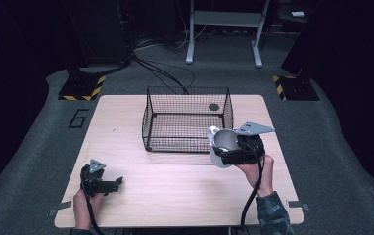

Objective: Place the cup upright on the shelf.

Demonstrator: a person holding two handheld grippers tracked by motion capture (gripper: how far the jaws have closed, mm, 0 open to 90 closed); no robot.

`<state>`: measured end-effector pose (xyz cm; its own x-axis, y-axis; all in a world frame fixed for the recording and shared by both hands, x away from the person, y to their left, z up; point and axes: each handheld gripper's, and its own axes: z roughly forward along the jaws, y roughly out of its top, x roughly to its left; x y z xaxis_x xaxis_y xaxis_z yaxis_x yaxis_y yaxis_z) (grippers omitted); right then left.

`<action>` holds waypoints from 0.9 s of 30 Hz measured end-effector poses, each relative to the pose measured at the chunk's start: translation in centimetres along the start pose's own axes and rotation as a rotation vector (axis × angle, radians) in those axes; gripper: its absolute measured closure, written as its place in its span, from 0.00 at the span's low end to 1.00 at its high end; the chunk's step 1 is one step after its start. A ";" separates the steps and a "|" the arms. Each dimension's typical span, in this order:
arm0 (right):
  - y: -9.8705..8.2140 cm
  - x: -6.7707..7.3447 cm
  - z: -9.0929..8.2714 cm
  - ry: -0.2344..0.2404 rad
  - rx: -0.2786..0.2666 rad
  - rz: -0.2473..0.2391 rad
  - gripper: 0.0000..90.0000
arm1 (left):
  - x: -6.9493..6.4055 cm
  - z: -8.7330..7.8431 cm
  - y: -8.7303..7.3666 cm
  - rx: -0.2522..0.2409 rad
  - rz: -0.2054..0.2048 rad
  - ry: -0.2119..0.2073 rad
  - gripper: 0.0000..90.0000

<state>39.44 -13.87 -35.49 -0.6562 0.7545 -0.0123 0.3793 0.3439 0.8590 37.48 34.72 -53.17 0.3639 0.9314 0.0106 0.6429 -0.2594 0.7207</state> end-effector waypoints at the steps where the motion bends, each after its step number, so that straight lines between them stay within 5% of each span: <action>1: 0.1 0.0 0.1 0.003 -0.005 -0.003 0.06 | 0.0 0.0 0.0 -0.001 -0.001 0.000 0.01; 27: 4.6 -0.9 2.3 0.026 -0.028 -0.013 0.06 | -0.1 0.1 0.0 -0.012 -0.010 0.004 0.00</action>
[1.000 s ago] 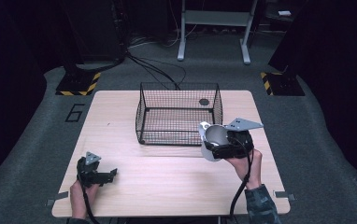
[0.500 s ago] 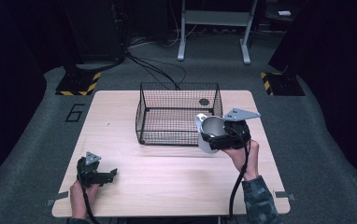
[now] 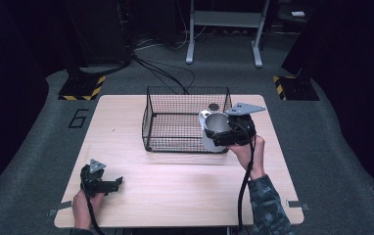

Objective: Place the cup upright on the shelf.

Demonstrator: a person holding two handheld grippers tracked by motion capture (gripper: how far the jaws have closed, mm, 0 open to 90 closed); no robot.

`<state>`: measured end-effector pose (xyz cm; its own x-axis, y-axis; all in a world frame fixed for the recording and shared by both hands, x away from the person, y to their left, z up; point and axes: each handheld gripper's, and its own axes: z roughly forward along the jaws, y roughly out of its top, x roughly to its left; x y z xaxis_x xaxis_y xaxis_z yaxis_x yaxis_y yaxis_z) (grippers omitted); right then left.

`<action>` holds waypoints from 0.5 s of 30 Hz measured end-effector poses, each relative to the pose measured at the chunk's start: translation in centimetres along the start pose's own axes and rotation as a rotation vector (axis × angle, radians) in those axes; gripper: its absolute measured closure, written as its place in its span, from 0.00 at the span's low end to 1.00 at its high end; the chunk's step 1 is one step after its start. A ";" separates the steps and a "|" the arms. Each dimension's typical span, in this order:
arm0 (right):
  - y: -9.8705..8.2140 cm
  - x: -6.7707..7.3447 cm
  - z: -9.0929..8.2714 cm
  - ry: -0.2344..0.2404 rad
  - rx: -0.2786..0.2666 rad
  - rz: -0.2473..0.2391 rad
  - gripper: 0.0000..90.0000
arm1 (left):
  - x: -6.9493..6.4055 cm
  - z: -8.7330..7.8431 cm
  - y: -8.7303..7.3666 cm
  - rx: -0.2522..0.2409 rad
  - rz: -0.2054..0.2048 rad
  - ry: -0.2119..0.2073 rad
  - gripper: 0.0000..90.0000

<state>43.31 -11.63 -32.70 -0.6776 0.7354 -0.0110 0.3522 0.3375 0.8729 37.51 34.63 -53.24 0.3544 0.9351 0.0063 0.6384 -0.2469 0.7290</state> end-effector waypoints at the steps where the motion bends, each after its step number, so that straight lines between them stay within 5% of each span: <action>1: 0.0 0.0 0.0 0.000 0.000 0.000 0.06 | 0.0 0.0 0.0 0.001 -0.004 0.004 0.00; 15: 1.8 -0.6 1.4 0.006 0.008 -0.015 0.06 | 0.0 0.0 0.0 0.001 -0.002 -0.001 0.00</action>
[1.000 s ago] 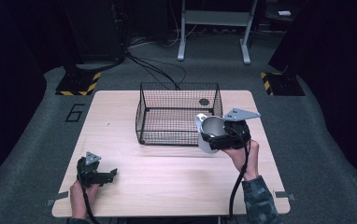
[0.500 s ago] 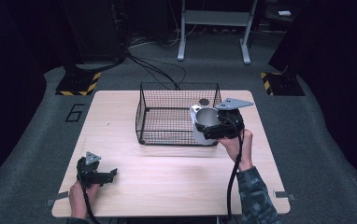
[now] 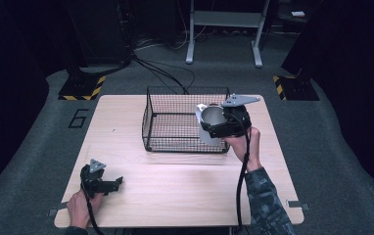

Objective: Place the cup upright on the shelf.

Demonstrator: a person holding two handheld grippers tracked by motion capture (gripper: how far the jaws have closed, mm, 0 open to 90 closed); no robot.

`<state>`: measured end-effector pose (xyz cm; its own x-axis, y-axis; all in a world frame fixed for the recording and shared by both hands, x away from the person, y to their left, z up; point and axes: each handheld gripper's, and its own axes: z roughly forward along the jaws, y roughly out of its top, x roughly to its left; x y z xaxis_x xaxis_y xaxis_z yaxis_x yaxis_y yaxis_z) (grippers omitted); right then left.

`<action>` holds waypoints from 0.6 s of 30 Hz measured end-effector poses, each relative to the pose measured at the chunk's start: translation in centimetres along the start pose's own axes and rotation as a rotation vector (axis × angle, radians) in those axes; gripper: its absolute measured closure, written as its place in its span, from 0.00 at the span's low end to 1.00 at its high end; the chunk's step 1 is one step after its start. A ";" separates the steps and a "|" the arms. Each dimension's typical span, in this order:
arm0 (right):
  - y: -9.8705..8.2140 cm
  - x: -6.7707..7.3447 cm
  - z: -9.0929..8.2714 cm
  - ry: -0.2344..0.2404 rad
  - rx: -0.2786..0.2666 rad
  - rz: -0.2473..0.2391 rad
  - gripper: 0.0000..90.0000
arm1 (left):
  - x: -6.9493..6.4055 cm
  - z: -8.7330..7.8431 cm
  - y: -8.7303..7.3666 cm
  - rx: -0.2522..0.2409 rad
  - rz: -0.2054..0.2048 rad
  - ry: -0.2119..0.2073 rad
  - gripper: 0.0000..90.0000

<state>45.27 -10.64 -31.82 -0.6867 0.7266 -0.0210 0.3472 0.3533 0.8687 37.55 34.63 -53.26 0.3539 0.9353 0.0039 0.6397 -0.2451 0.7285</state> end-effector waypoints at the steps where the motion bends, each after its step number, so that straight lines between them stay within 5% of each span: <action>1: 0.1 0.0 0.2 0.004 0.001 0.001 0.06 | 0.0 0.0 0.0 -0.001 -0.001 0.000 0.00; 18: 1.5 -0.7 2.8 0.002 0.014 0.006 0.06 | 0.0 0.0 0.0 -0.001 0.000 -0.001 0.00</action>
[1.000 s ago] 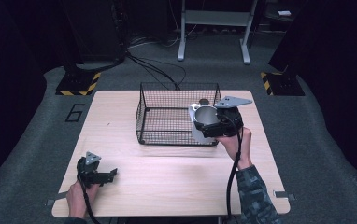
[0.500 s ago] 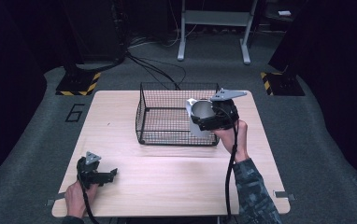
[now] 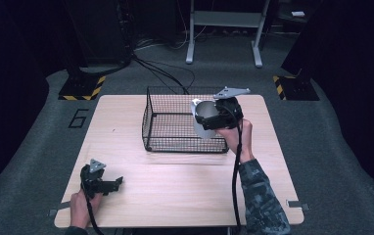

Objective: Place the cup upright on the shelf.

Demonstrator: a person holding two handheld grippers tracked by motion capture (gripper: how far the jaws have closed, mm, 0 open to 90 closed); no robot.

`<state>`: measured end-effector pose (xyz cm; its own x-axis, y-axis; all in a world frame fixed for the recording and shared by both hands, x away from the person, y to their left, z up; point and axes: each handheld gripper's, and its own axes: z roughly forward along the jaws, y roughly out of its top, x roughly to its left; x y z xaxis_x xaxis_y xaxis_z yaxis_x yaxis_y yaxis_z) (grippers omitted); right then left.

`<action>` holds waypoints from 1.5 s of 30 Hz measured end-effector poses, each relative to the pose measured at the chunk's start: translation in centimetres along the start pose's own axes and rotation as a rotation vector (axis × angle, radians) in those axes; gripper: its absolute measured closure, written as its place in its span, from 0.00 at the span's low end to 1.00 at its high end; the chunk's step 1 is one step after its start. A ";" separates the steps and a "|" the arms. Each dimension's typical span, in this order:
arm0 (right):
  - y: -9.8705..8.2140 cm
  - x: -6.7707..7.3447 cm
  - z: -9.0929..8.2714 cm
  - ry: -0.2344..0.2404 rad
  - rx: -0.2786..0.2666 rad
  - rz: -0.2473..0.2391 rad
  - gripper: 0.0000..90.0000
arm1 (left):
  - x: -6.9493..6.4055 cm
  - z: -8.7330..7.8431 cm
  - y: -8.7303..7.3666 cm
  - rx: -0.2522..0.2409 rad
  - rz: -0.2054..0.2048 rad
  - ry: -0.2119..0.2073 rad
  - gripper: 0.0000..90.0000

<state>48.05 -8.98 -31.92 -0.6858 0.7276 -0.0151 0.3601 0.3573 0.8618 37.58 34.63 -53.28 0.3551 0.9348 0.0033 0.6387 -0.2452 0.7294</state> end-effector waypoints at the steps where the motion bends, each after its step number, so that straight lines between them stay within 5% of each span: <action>1: 0.0 -0.1 0.1 -0.001 0.001 0.001 0.06 | 0.0 0.0 0.0 0.000 0.000 0.000 0.00; 10: 0.2 -0.7 1.7 -0.001 0.002 0.012 0.06 | 0.0 0.0 0.0 0.001 -0.001 0.000 0.00; 25: -0.8 -2.6 4.9 0.069 -0.014 0.023 0.06 | 0.0 0.0 0.0 0.000 0.000 0.000 0.00; 32: -1.7 -3.5 5.9 0.075 -0.059 0.018 0.06 | 0.0 0.0 0.0 0.001 0.000 0.000 0.00; 45: -1.8 -3.5 8.4 0.096 -0.035 -0.014 0.06 | 0.0 0.0 0.0 0.002 0.000 0.000 0.00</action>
<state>55.17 -7.26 -37.68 -0.7489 0.6624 0.0201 0.3291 0.3454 0.8788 37.57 34.63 -53.27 0.3554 0.9347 0.0029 0.6399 -0.2455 0.7282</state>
